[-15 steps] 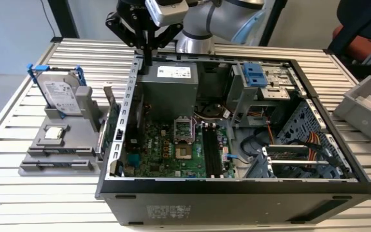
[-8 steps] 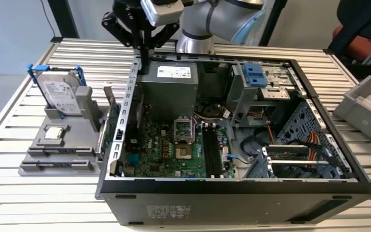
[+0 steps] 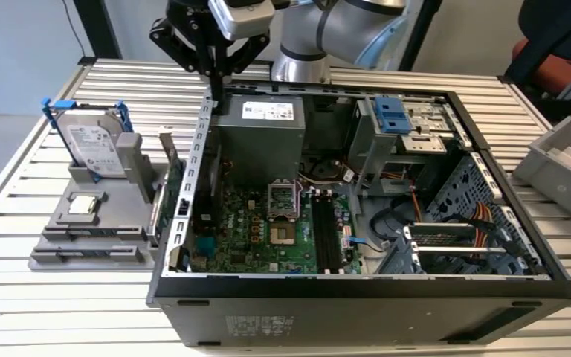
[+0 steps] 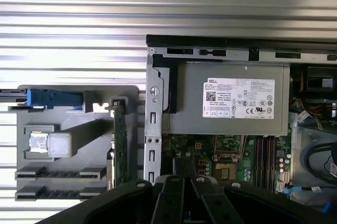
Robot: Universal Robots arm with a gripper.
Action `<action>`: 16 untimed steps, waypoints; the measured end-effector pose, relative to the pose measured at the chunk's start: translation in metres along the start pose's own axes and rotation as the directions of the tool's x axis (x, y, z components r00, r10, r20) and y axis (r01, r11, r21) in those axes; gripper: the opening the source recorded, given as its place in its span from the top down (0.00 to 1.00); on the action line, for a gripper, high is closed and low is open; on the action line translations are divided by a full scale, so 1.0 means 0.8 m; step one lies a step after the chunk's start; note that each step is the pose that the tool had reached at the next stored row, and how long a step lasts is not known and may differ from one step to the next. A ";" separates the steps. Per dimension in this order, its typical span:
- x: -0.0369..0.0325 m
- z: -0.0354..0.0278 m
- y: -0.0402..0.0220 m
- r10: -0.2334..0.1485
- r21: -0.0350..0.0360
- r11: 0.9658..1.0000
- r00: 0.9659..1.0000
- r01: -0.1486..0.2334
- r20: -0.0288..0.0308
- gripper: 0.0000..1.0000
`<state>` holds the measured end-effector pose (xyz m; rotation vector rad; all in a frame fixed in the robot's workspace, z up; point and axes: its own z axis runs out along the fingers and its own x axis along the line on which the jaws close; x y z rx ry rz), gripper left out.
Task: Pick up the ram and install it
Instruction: 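Reach for the ram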
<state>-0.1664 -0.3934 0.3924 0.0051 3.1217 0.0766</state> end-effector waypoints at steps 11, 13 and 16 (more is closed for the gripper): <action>0.0172 -0.0003 0.0003 -0.004 -0.003 1.000 1.000 0.004 -0.003 1.00; 0.0196 -0.0003 0.0003 -0.005 -0.005 1.000 1.000 0.005 -0.004 1.00; 0.0232 -0.0004 0.0003 -0.010 -0.007 1.000 1.000 0.010 -0.005 1.00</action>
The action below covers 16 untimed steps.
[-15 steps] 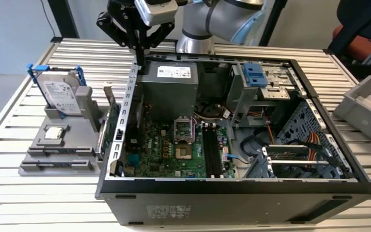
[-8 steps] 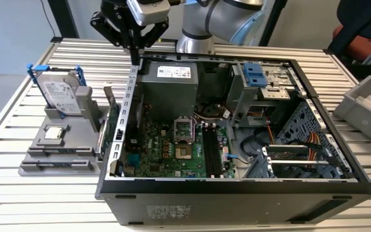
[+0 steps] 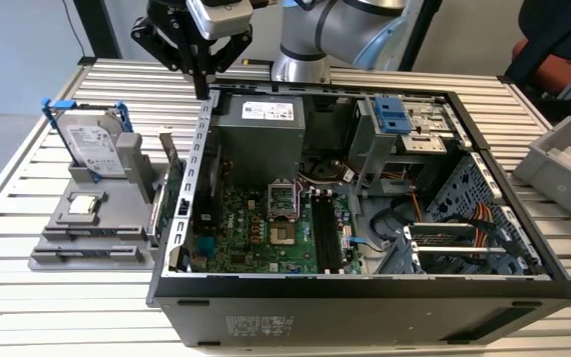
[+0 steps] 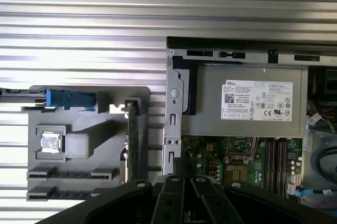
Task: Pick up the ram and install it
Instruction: 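Reach for the ram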
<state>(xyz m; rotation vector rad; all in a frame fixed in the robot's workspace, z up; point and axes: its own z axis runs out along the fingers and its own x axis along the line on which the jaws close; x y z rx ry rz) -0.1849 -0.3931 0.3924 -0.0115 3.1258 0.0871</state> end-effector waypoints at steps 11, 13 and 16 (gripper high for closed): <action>0.0155 0.0003 0.0002 -0.023 0.000 1.000 1.000 0.023 -0.001 1.00; 0.0186 0.0003 0.0002 -0.024 0.000 1.000 1.000 0.024 -0.002 1.00; 0.0230 0.0004 0.0002 -0.026 0.000 1.000 1.000 0.026 -0.002 1.00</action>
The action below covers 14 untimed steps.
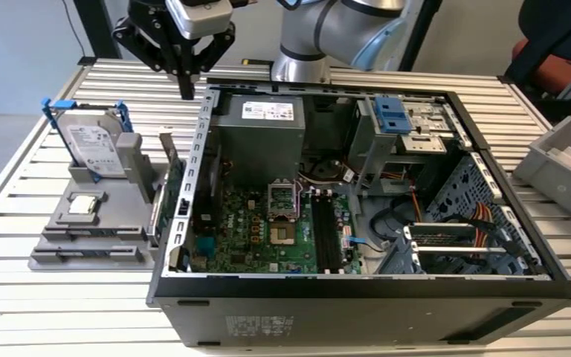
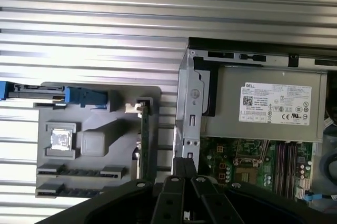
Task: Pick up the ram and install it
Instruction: 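Reach for the ram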
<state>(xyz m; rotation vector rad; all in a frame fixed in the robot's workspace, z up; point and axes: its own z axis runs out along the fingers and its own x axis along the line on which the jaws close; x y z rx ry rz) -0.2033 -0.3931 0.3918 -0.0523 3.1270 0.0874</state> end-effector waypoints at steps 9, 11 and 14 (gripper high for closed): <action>0.0146 0.0004 0.0006 -0.003 0.000 1.000 1.000 0.003 -0.001 1.00; 0.0171 0.0004 0.0007 -0.004 0.000 1.000 1.000 0.004 -0.002 1.00; 0.0212 0.0005 0.0009 -0.005 0.000 1.000 1.000 0.005 -0.003 1.00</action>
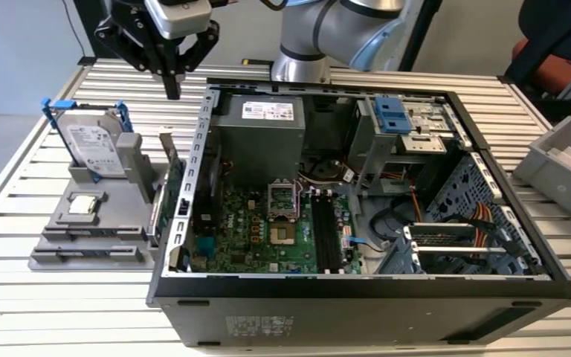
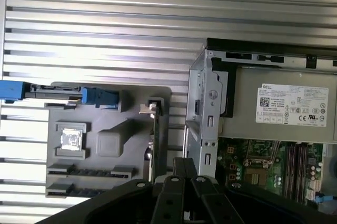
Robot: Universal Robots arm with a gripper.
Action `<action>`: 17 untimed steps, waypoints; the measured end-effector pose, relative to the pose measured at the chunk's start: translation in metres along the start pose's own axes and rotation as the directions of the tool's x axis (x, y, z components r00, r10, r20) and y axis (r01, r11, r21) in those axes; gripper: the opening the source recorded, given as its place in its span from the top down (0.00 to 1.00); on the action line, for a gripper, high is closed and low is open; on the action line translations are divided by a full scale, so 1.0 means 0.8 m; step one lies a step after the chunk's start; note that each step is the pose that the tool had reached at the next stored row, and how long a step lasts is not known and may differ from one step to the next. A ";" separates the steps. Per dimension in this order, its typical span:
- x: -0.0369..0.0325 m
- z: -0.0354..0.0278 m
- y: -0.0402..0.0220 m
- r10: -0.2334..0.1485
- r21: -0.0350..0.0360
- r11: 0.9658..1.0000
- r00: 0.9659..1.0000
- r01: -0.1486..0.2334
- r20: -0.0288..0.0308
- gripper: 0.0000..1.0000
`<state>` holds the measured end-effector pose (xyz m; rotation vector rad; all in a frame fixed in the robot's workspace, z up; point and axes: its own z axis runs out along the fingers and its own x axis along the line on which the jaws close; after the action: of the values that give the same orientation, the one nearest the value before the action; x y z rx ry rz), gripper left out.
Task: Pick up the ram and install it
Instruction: 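Reach for the ram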
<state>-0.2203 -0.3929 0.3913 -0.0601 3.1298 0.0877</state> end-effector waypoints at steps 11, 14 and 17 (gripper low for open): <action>0.0187 0.0002 0.0009 -0.004 0.000 1.000 1.000 0.004 -0.003 1.00; 0.0234 0.0003 0.0012 -0.006 0.000 1.000 1.000 0.006 -0.003 1.00; 0.0281 0.0003 0.0014 -0.008 0.000 1.000 1.000 0.008 -0.004 1.00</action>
<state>-0.2428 -0.3926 0.3908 -0.0723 3.1331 0.0879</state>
